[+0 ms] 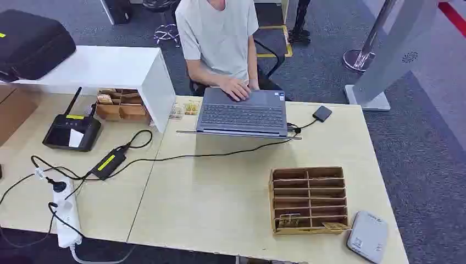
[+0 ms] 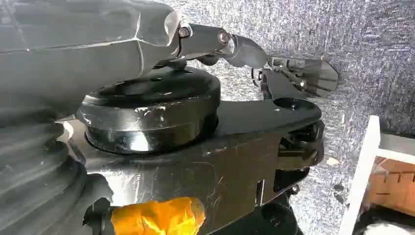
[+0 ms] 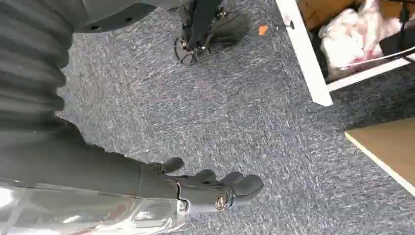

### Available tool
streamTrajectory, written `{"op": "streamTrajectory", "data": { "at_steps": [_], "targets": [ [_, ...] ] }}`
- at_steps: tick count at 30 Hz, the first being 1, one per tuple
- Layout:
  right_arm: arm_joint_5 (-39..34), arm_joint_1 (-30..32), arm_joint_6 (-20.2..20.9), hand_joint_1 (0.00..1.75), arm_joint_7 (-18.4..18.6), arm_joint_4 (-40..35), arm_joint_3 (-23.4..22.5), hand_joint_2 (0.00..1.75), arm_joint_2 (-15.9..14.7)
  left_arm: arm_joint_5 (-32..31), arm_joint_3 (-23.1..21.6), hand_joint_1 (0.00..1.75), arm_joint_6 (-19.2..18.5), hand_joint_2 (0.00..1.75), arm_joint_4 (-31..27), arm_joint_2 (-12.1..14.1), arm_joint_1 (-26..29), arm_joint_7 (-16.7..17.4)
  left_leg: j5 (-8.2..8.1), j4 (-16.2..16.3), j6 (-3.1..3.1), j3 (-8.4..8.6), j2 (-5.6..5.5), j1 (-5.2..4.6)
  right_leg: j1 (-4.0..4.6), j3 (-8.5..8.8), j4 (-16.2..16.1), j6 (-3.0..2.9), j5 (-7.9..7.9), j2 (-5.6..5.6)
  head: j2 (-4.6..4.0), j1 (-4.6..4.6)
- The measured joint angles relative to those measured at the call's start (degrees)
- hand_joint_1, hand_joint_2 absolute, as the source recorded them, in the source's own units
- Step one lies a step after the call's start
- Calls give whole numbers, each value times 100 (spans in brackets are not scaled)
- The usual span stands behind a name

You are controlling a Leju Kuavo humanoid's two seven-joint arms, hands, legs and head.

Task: Pass the card to the sensor for recognition and then transmit it.

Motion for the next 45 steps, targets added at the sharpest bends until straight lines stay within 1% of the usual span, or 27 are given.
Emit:
{"op": "streamTrajectory", "data": {
  "at_steps": [2, 3, 4, 5, 6, 7, 8, 9, 10, 11, 12, 14, 15, 16, 17, 18, 19, 20, 22, 24, 25, 29, 31, 35, 38, 42, 45],
  "targets": [
    [-246, -1, -90, 0, -246, -35, -67, 175, 11, 2, 0, 0, -11, 175, 6, 0, 1, -30, 0, 0, 1, 1, 0, -2, -1, 0, -1, 0, 0, 0, 0, -2],
    [-331, -1, -41, 0, -288, -48, -99, 175, 4, -7, 0, 0, -18, 175, 9, 0, 2, -35, -3, 1, 4, 1, 0, -2, -2, -1, -1, 0, 0, 0, 0, 0],
    [-495, 2, 269, 0, -261, -102, -187, 175, -213, -33, 0, 0, -50, 175, 9, 6, 4, -37, -3, 3, 4, 2, 0, -5, -4, 0, -3, 1, 0, 0, 0, -4],
    [-551, 32, 672, 0, -125, -122, -234, 175, -472, -39, -2, 0, -83, 175, 9, 20, 8, -37, -4, 3, 7, 2, 0, -9, -11, 0, -5, 3, 0, -1, 0, -6],
    [-555, 90, 1091, 0, 16, -164, -251, 175, -754, -37, -7, 0, -129, 175, 9, 35, 13, -37, -8, 5, 16, 1, -9, -20, -36, 0, -2, 23, -4, -7, 0, -9],
    [-555, 158, 1601, 0, 158, -289, -324, 175, -1193, -28, -13, 0, -199, 175, 11, 55, 24, -42, -7, 4, 47, 0, -11, -48, -59, 3, 4, 57, -12, -14, 0, -22],
    [-540, 194, 1734, 0, 180, -376, -416, 175, -1384, -24, -13, 0, -212, 175, 11, 55, 25, -48, -6, 5, 50, -6, -13, -50, -61, 1, 10, 63, -13, -15, 0, -22],
    [-529, 217, 1733, 0, 146, -466, -481, 175, -1595, -24, -13, 0, -212, 175, 11, 63, 27, -55, -8, 10, 52, -9, -10, -47, -51, 5, 1, 67, -7, -6, 0, -15],
    [-500, 212, 1793, 0, 129, -523, -531, 175, -1771, -24, -13, 0, -214, 175, 13, 77, 27, -68, -17, 14, 67, -7, 6, -39, -37, 6, -8, 72, 2, 8, 0, 18],
    [-500, 218, 1885, 0, 134, -560, -584, 175, -2010, -26, -15, 0, -225, 175, 15, 79, 34, -90, -27, 28, 65, -9, 13, -27, -29, 9, -22, 75, 8, 20, 0, 15],
    [-507, 221, 2045, 0, 171, -557, -651, 175, -2136, -26, -22, 0, -260, 175, 15, 87, 43, -109, -31, 35, 74, -8, 19, -31, -33, 6, -19, 77, 7, 22, 0, 35],
    [-577, 231, 2155, 0, 212, -553, -776, 175, -2447, -31, -53, 0, -356, 175, 17, 92, 65, -173, -34, 35, 87, -9, 10, -45, -52, 6, -8, 91, -4, 12, 0, 20],
    [-634, 218, 2197, 0, 276, -535, -844, 175, -2588, -37, -66, 0, -418, 175, 17, 109, 74, -214, -31, 35, 91, -10, 9, -59, -66, 2, -1, 94, -5, 12, 0, 31],
    [-697, 194, 2223, 0, 343, -525, -917, 175, -2812, -48, -81, 0, -468, 175, 20, 112, 83, -236, -32, 35, 93, -10, 10, -62, -74, 1, -1, 95, -5, 12, 0, 6],
    [-765, 169, 2256, 0, 420, -500, -1033, 175, -3069, -50, -94, 0, -527, 175, 24, 138, 87, -253, -32, 35, 93, -10, 12, -62, -74, 3, 1, 98, -6, 15, 0, 4],
    [-813, 146, 2280, 0, 472, -483, -1136, 175, -3258, -57, -96, 0, -562, 175, 28, 148, 90, -269, -33, 36, 94, -11, 12, -62, -72, 5, 1, 100, -6, 14, 0, 19],
    [-883, 115, 2286, 0, 497, -479, -1233, 175, -3487, -66, -101, 0, -584, 175, 37, 153, 95, -282, -40, 44, 105, -12, 12, -62, -71, 6, -2, 104, -4, 15, 0, 11],
    [-971, 80, 2286, 0, 532, -452, -1329, 175, -3671, -66, -107, 0, -614, 175, 39, 168, 100, -297, -43, 49, 110, -12, 15, -62, -73, 6, -2, 105, -5, 16, 0, 22],
    [-1080, 30, 2269, 0, 514, -415, -1511, 175, -3996, -68, -144, 0, -662, 175, 42, 184, 105, -302, -45, 54, 114, -14, 13, -64, -74, 7, -2, 106, -5, 14, 0, 11],
    [-1148, -5, 2256, 0, 393, -393, -1655, 175, -4223, -66, -164, 0, -667, 175, 42, 195, 108, -313, -46, 57, 115, -14, 14, -63, -74, 8, -2, 107, -5, 14, 0, 22],
    [-1200, -22, 2251, 0, 321, -393, -1723, 175, -4357, -63, -173, 0, -669, 175, 42, 195, 110, -315, -46, 58, 116, -15, 14, -64, -73, 8, -2, 107, -5, 14, 0, 11],
    [-1388, -97, 2284, 0, 378, -361, -1954, 175, -4816, -66, -216, 0, -721, 175, 44, 218, 112, -315, -48, 60, 118, -16, 15, -65, -75, 7, -1, 107, -5, 14, 0, 11],
    [-1473, -145, 2358, 0, 377, -339, -2048, 175, -5123, -72, -245, 0, -754, 175, 44, 232, 113, -317, -48, 60, 118, -16, 15, -64, -74, 7, -1, 107, -5, 14, 0, 15],
    [-1602, -245, 2536, 0, 199, -306, -2168, 175, -5605, -92, -278, 0, -785, 175, 44, 251, 116, -317, -48, 61, 118, -16, 15, -63, -71, 7, -1, 107, -5, 14, 0, 13],
    [-1635, -295, 2566, 0, 188, -271, -2227, 175, -5831, -105, -293, 0, -813, 175, 44, 260, 118, -317, -48, 61, 118, -16, 14, -63, -70, 8, -1, 107, -5, 13, 0, 13],
    [-1635, -312, 2575, 0, 119, -225, -2258, 175, -5949, -107, -299, 0, -815, 175, 44, 262, 118, -317, -48, 60, 118, -16, 14, -62, -69, 7, -1, 107, -5, 13, 0, 18],
    [-1622, -311, 2667, 0, -381, -225, -2258, 175, -5958, -122, -310, 0, -815, 175, 44, 262, 117, -317, -48, 59, 118, -16, 14, -61, -68, 7, -1, 107, -5, 13, 0, 13]
  ]
}}
